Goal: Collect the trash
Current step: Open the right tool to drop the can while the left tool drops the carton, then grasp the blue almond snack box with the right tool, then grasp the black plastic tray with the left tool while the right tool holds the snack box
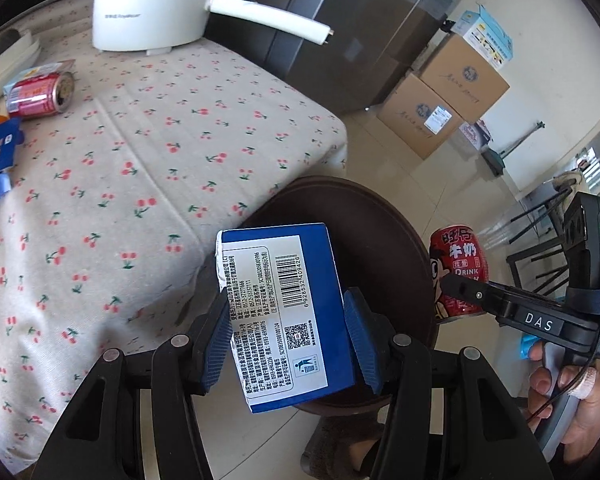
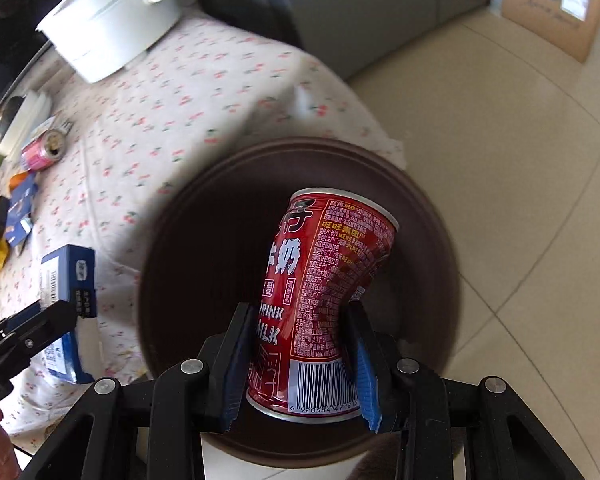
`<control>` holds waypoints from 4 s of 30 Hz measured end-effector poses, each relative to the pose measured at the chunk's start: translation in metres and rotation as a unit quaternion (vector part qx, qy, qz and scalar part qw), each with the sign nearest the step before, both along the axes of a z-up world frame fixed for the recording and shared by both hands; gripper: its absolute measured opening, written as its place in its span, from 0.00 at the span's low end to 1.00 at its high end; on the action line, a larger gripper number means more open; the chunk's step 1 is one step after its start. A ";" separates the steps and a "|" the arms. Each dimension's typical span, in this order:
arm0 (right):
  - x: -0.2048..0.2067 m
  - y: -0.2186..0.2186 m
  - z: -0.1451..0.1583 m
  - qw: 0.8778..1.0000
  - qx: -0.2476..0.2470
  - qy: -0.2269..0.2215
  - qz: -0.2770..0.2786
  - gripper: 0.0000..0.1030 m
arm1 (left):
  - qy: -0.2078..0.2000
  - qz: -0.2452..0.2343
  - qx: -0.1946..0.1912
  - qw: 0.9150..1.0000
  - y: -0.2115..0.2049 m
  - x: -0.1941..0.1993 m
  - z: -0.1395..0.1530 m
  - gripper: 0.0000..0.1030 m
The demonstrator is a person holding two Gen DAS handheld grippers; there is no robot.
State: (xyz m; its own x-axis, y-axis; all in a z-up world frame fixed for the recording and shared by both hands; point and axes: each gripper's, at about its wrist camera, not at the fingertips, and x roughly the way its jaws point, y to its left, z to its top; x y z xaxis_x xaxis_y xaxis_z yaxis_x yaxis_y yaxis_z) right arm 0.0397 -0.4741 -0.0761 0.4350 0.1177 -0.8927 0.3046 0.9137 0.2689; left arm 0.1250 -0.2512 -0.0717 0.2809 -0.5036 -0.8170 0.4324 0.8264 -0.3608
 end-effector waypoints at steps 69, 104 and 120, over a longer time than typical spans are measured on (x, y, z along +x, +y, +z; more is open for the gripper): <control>0.095 0.196 0.023 0.984 -0.103 -0.030 0.146 0.80 | 0.008 0.278 0.111 0.954 0.338 0.006 0.023 0.94; 0.220 0.364 -0.027 0.964 -0.077 -0.077 0.242 0.67 | 0.023 0.313 0.103 0.944 0.386 0.040 0.006 0.94; 0.170 0.275 0.024 0.974 -0.055 -0.065 0.212 0.67 | -0.130 0.167 0.324 0.922 0.319 0.114 -0.005 0.84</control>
